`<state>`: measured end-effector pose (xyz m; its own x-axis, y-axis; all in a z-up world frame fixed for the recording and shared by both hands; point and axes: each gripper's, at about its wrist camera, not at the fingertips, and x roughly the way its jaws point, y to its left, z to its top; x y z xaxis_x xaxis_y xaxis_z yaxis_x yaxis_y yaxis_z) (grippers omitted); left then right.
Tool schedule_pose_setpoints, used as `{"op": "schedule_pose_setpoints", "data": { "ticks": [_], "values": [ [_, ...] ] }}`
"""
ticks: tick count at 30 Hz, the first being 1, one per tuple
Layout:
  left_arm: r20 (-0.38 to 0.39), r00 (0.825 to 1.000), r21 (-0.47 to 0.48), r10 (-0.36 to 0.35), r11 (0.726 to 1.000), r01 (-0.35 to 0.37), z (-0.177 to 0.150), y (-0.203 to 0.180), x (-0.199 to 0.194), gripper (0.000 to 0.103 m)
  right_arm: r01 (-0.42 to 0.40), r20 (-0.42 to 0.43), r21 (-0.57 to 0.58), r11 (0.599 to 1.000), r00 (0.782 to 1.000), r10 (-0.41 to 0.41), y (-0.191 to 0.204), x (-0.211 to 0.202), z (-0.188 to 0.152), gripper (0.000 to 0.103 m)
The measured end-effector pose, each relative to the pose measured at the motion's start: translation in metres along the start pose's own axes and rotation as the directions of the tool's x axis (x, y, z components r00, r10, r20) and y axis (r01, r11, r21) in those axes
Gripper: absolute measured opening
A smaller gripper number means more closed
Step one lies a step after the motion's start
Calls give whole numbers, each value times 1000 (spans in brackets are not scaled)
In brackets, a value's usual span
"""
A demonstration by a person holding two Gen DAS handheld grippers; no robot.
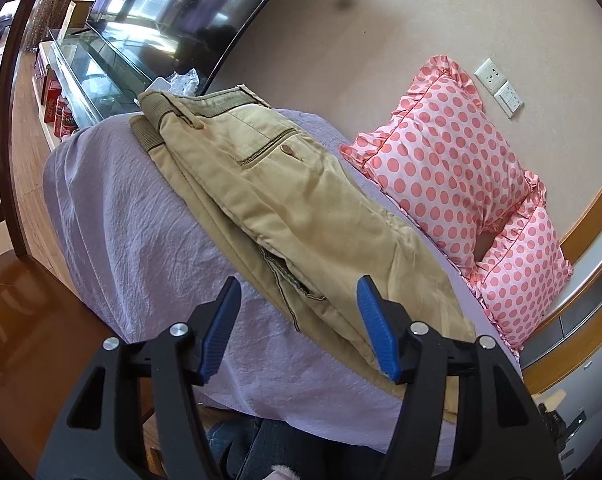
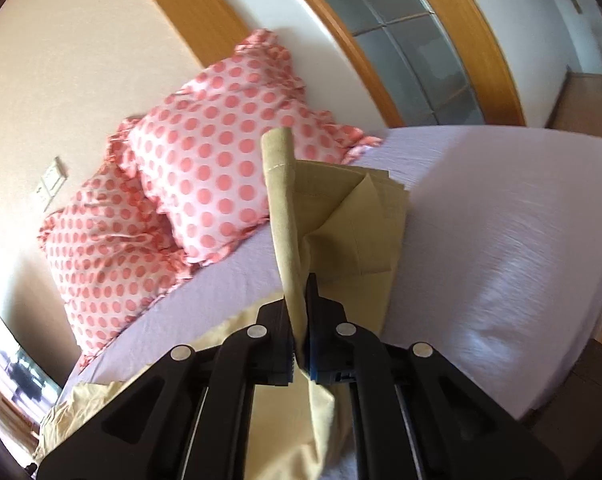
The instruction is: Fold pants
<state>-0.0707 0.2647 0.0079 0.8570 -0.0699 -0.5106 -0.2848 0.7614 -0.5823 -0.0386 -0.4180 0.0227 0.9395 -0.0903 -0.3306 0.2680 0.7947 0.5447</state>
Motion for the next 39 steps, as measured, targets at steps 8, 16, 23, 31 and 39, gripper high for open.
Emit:
{"op": "schedule_pose_setpoints", "data": {
  "ticks": [8, 16, 23, 31, 39],
  "values": [
    [15, 1000, 33, -17, 999, 17, -5, -6, -3, 74, -558, -300, -212, 802, 818, 490, 205, 33, -65, 5],
    [-18, 1000, 133, -23, 991, 26, -10, -18, 0, 91, -724, -709, -334, 604, 615, 345, 296, 40, -210, 71],
    [-99, 993, 150, -69, 985, 84, -15, -30, 26, 91, -713, -652, -269, 647, 630, 423, 279, 38, -175, 84],
    [-135, 989, 71, -65, 995, 75, -9, -31, 39, 96, -689, -672, -209, 693, 617, 410, 275, 51, -181, 85],
    [-57, 997, 2, -43, 999, 43, 22, -22, 35, 95, -698, -677, -193, 690, 604, 422, 271, 51, -182, 87]
  ]
}}
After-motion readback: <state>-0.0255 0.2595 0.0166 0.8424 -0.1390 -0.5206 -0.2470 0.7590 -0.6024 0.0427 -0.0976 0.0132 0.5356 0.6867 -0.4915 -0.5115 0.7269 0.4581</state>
